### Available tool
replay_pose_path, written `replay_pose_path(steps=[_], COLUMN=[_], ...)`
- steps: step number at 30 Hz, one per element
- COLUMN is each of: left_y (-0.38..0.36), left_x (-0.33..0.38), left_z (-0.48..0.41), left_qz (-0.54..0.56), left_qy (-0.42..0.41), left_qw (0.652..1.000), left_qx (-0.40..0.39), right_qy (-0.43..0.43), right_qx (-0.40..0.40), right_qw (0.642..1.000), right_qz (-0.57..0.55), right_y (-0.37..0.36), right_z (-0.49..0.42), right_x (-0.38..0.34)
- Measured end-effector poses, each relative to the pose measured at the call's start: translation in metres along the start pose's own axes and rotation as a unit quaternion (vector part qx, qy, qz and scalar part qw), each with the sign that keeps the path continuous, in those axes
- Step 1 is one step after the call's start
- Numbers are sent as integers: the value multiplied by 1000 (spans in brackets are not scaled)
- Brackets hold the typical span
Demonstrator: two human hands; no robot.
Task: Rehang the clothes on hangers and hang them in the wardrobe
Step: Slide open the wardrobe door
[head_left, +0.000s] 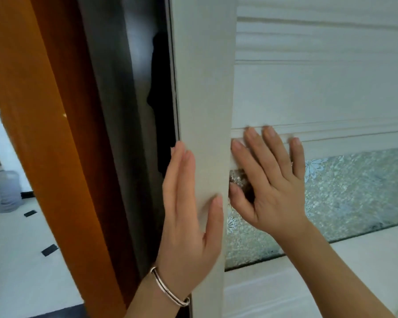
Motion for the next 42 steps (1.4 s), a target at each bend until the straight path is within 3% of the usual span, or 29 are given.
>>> replay_pose_path(steps=[6,10,18,25,34,42], left_y=[-53,-98,-188,-259,-358,-440], left_x=[9,29,65,97,143,182], left_z=[5,10,27,36,51,61], left_qz=[122,156,209,228,267,283], left_qy=[71,53,51,53,59,65], left_qw=[990,986,976,972,961,957], left_qx=[-1,-7,33,37,35,20], right_qy=[3,-30,-243,-389,-385,-424], right_qx=[-14,-57,-169,-228,-325,-312], right_qw=[1000,998,952,892,863,850], right_qz=[8,28,74,-24,-42,-22], right_y=[12,26,79,95,113,126], right_z=[16,23,81,125,164,192], right_x=[54,93,170,224,305,381])
Point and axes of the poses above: each hand's wrist, its own z-axis away from the middle knuckle, its own y-axis out of the back of the hand, x = y × z, the point moved 8 cm from there along -z, towards the middle knuckle, and after that the axes turned 13 degrees about x, right-handed, at the moved point
